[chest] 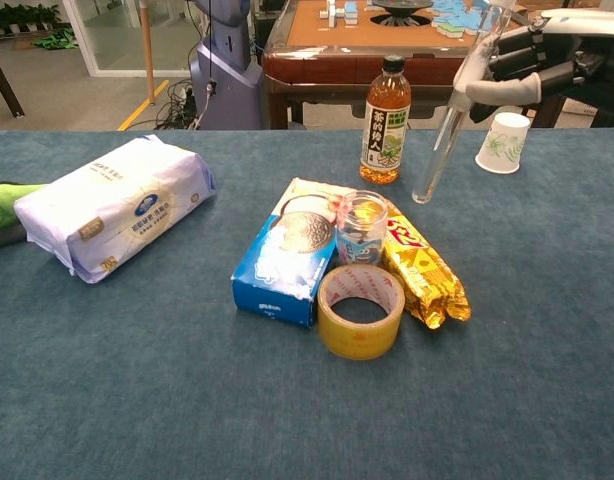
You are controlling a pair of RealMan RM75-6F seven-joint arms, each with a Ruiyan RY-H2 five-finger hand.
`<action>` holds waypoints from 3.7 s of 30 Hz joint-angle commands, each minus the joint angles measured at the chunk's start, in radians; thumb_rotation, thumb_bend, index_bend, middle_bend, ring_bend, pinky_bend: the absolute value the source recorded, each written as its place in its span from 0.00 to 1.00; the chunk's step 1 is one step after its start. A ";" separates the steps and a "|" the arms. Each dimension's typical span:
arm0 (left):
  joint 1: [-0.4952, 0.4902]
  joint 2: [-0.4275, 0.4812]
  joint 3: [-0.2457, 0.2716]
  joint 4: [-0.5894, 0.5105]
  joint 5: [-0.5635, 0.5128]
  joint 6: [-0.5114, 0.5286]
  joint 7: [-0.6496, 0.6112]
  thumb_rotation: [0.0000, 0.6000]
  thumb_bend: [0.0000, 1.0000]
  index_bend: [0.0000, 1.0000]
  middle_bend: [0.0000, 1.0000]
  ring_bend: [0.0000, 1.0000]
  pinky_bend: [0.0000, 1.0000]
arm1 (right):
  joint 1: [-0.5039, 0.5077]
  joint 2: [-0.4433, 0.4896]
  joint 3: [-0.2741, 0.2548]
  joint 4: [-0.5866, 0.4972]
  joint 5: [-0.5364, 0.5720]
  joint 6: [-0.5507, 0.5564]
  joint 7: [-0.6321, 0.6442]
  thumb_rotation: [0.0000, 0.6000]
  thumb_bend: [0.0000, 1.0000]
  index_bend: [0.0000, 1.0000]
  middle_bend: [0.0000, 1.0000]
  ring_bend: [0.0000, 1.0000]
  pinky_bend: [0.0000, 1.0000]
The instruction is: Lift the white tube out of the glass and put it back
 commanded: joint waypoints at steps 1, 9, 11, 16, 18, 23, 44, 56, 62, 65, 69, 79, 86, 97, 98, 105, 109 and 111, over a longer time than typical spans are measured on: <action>-0.001 0.001 0.000 -0.001 0.001 0.000 0.001 1.00 0.21 0.11 0.20 0.24 0.19 | -0.006 0.017 -0.010 0.012 -0.028 0.016 -0.046 1.00 0.52 0.65 0.51 0.43 0.31; -0.004 -0.006 0.000 0.001 0.000 -0.003 0.002 1.00 0.21 0.11 0.20 0.24 0.19 | -0.033 0.009 -0.014 0.050 -0.004 0.116 -0.313 1.00 0.52 0.66 0.51 0.43 0.31; -0.004 -0.006 -0.001 0.002 -0.001 -0.004 0.001 1.00 0.21 0.11 0.20 0.24 0.19 | -0.038 0.010 -0.011 0.038 0.018 0.113 -0.323 1.00 0.52 0.66 0.51 0.43 0.31; -0.005 -0.007 0.000 0.003 0.000 -0.004 -0.001 1.00 0.21 0.11 0.20 0.24 0.19 | -0.043 0.021 0.007 -0.012 0.049 0.058 -0.142 1.00 0.52 0.66 0.51 0.43 0.31; -0.004 -0.007 0.001 0.004 0.000 -0.003 -0.001 1.00 0.21 0.11 0.20 0.24 0.19 | -0.046 0.017 0.014 -0.016 0.046 0.048 -0.063 1.00 0.52 0.66 0.51 0.43 0.31; -0.002 -0.006 0.001 0.003 0.002 0.001 -0.003 1.00 0.21 0.11 0.20 0.24 0.19 | -0.050 0.012 0.013 -0.016 0.024 0.019 0.086 1.00 0.52 0.66 0.51 0.43 0.31; -0.006 -0.010 0.002 0.009 -0.001 -0.006 -0.005 1.00 0.21 0.11 0.20 0.24 0.19 | -0.056 0.066 0.007 -0.069 0.023 0.010 -0.021 1.00 0.52 0.66 0.52 0.43 0.31; -0.009 -0.010 0.000 0.006 -0.003 -0.007 -0.001 1.00 0.21 0.11 0.20 0.24 0.19 | -0.062 0.070 -0.021 0.006 -0.051 0.070 -0.165 1.00 0.52 0.67 0.52 0.43 0.31; -0.012 -0.013 0.000 0.007 -0.003 -0.010 0.001 1.00 0.21 0.11 0.20 0.24 0.19 | -0.073 0.043 -0.011 0.009 -0.002 0.129 -0.349 1.00 0.52 0.68 0.52 0.43 0.31; -0.011 -0.016 0.001 0.008 -0.004 -0.010 0.001 1.00 0.21 0.11 0.20 0.24 0.19 | -0.073 0.051 -0.007 -0.034 0.014 0.099 -0.267 1.00 0.52 0.69 0.53 0.43 0.31; -0.011 -0.016 0.002 0.011 -0.005 -0.011 0.001 1.00 0.21 0.11 0.20 0.24 0.19 | -0.066 0.083 -0.006 -0.087 -0.012 0.033 -0.058 1.00 0.52 0.69 0.53 0.43 0.31; -0.009 -0.013 0.003 0.009 -0.004 -0.007 0.002 1.00 0.21 0.11 0.20 0.24 0.19 | -0.054 0.076 -0.032 -0.015 -0.083 0.063 -0.158 1.00 0.52 0.69 0.53 0.43 0.31; -0.012 -0.014 0.001 0.008 -0.003 -0.010 0.002 1.00 0.21 0.11 0.20 0.24 0.19 | -0.066 0.036 -0.024 0.012 -0.037 0.135 -0.379 1.00 0.52 0.69 0.53 0.43 0.31; -0.009 -0.011 0.004 0.007 -0.001 -0.007 0.000 1.00 0.21 0.11 0.20 0.24 0.19 | -0.040 0.079 -0.013 -0.090 -0.043 0.036 -0.117 1.00 0.52 0.69 0.53 0.43 0.31; -0.009 -0.010 0.004 0.005 -0.001 -0.006 0.001 1.00 0.21 0.11 0.20 0.24 0.19 | -0.037 0.078 -0.011 -0.092 -0.049 0.038 -0.109 1.00 0.52 0.69 0.53 0.43 0.31; -0.010 -0.009 0.004 -0.002 0.005 -0.004 0.004 1.00 0.21 0.11 0.20 0.24 0.19 | 0.004 0.031 0.011 -0.094 -0.076 0.053 -0.112 1.00 0.52 0.69 0.53 0.43 0.31; -0.008 -0.007 0.004 -0.005 0.007 0.000 0.005 1.00 0.21 0.11 0.20 0.24 0.19 | 0.032 -0.007 0.021 -0.081 -0.082 0.054 -0.128 1.00 0.52 0.69 0.53 0.43 0.31; -0.006 -0.005 0.005 -0.006 0.005 0.002 0.005 1.00 0.21 0.11 0.20 0.24 0.19 | 0.049 -0.030 0.026 -0.068 -0.079 0.050 -0.143 1.00 0.52 0.69 0.53 0.43 0.31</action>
